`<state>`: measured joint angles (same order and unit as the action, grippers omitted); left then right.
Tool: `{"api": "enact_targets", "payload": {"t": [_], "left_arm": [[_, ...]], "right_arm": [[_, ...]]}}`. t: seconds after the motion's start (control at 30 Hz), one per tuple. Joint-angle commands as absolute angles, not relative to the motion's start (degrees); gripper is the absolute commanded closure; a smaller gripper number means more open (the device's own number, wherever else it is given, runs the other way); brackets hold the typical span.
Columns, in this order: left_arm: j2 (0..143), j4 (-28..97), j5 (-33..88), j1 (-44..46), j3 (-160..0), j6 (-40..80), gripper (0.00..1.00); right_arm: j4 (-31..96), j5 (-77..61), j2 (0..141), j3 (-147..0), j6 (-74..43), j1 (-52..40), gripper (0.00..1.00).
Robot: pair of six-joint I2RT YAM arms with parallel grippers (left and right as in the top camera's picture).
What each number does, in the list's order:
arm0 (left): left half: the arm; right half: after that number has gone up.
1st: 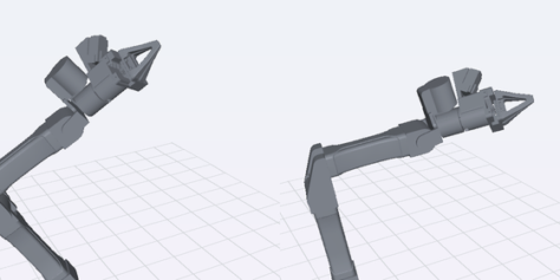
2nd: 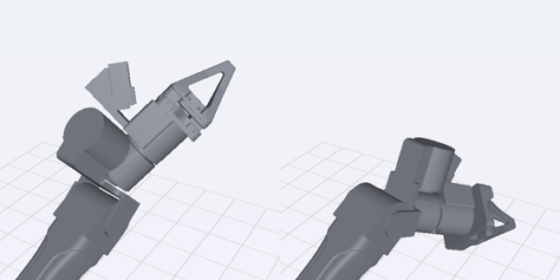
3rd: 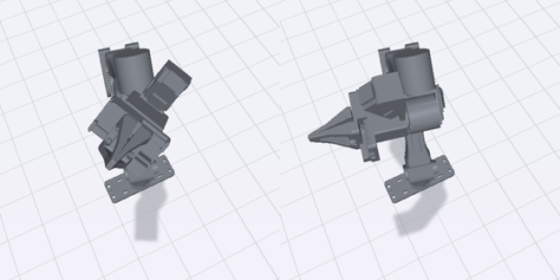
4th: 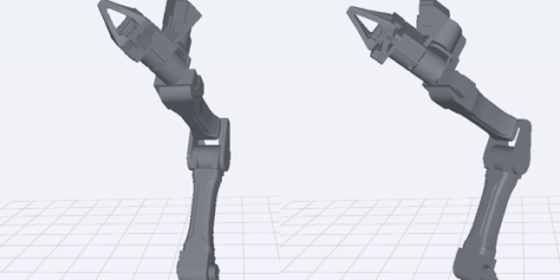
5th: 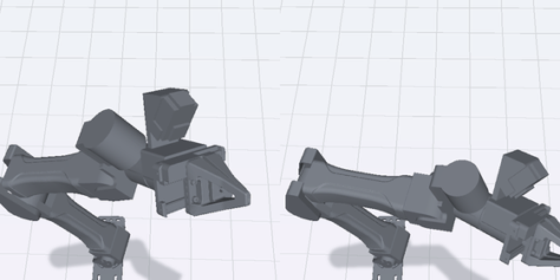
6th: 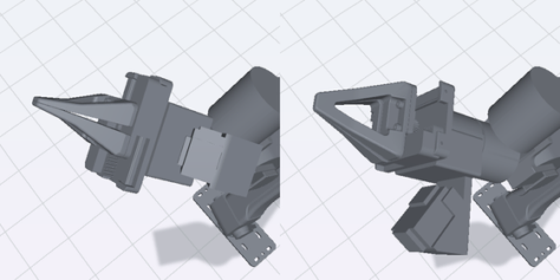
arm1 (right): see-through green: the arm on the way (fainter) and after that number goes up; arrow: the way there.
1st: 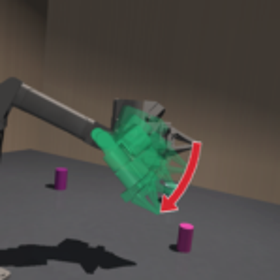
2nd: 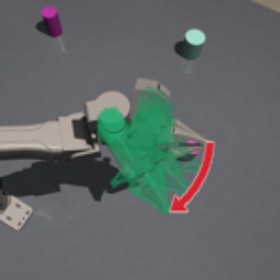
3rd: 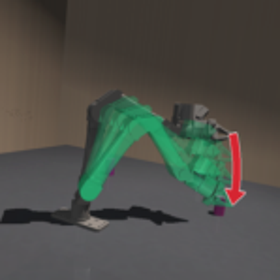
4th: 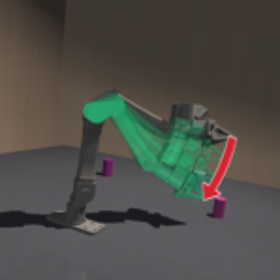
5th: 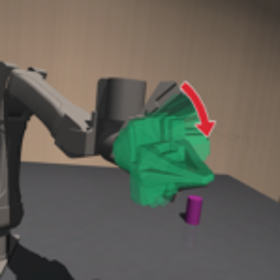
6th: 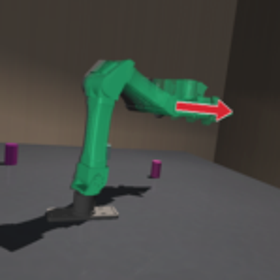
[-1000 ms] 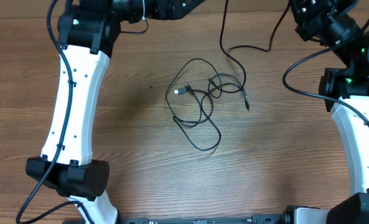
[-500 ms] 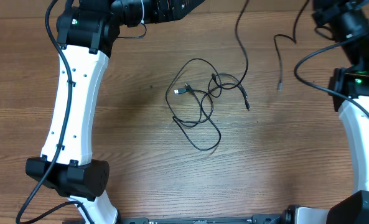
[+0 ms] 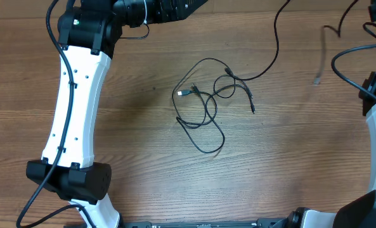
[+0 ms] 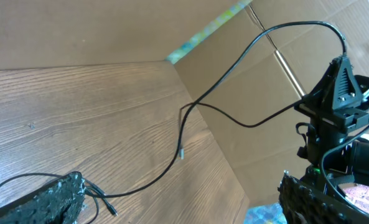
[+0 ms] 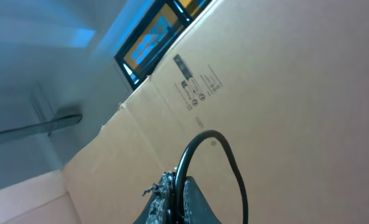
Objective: Untangle cables
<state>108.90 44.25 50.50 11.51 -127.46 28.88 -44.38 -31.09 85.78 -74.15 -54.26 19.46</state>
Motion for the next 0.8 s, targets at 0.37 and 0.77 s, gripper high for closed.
{"api": "enact_targets", "payload": {"t": [0.37, 0.77], "left_arm": [[109.06, 44.21, 50.15, 11.38, -127.98, 28.27, 0.0], [109.06, 44.21, 50.15, 11.38, -127.98, 28.27, 0.0]], "right_arm": [[-60.03, -25.5, 85.01, -75.53, -71.44, 20.01, 0.96], [-65.36, -19.14, 84.99, -75.5, -83.4, 20.01, 0.96]]}}
